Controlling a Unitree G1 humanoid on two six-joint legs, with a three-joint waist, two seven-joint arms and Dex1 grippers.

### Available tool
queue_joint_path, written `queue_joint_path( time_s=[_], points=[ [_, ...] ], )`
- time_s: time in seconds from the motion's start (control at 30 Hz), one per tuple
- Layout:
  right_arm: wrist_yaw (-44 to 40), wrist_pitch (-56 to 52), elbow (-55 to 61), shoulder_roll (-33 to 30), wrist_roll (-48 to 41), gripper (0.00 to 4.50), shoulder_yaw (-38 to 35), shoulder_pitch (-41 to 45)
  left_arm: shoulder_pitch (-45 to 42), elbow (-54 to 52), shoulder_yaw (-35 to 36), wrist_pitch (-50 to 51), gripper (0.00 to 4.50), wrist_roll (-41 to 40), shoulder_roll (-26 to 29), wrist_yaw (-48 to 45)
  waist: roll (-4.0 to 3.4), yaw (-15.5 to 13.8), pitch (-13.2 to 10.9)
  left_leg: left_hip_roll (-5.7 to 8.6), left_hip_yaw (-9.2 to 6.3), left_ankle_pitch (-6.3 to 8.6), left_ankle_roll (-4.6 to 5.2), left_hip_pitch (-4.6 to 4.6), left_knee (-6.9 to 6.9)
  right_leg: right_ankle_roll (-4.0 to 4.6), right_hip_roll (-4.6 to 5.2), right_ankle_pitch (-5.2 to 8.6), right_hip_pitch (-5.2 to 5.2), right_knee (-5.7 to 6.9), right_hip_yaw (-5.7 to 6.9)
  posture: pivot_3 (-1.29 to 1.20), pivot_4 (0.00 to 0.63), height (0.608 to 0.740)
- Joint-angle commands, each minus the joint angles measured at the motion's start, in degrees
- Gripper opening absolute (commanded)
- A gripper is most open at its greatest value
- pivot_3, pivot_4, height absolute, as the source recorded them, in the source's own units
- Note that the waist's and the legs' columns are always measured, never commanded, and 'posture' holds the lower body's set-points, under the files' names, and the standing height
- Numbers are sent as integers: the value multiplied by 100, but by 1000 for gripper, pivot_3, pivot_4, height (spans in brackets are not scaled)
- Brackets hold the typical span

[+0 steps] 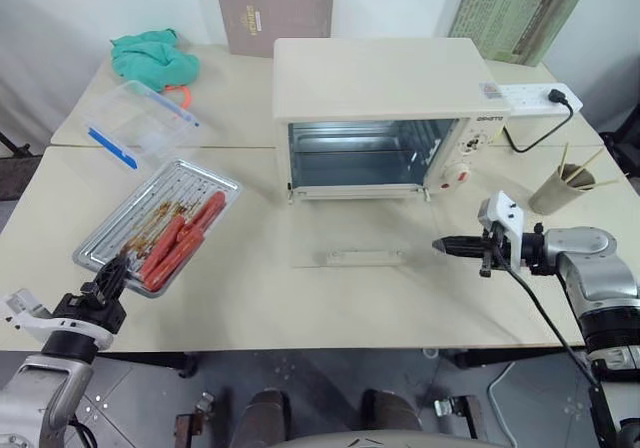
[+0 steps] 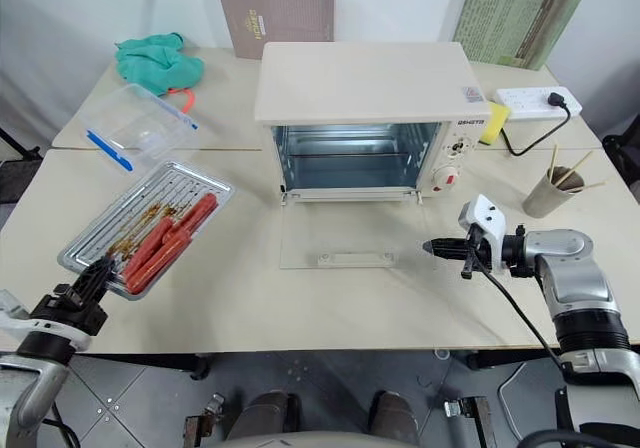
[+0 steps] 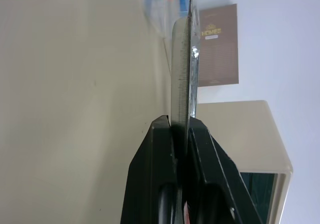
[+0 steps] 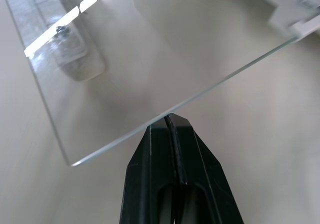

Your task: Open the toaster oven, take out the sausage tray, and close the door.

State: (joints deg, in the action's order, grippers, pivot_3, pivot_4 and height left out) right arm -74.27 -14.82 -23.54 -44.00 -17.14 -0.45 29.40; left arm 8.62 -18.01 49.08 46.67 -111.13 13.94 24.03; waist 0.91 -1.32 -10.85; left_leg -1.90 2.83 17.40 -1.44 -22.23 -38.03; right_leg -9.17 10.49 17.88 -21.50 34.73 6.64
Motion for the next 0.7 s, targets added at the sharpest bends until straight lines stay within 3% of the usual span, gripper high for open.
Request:
queue_joint_path(
  time_s=[0.03,0.33,0.7],
  points=[
    [22,-718,416,43,-707,16,-531,33,-148,-162,104,-53,0,-187,-6,43,0,-2,0,0,0,0,0,0,-1,0,0,0,0,1,0,0,150,740],
    [843,-1395,973,393,-1424,16,-1215,340,-312,103,84,147,0,-187,67,34,0,-4,0,0,0,4,0,-1,-1,0,0,0,0,0,-1,0,150,740],
    [1558,-785,522,931,-1270,16,-1250,1180,-441,645,142,545,0,-187,242,-185,0,-5,0,0,2,4,0,-3,0,-1,-1,0,-4,0,-1,0,150,740]
  ],
)
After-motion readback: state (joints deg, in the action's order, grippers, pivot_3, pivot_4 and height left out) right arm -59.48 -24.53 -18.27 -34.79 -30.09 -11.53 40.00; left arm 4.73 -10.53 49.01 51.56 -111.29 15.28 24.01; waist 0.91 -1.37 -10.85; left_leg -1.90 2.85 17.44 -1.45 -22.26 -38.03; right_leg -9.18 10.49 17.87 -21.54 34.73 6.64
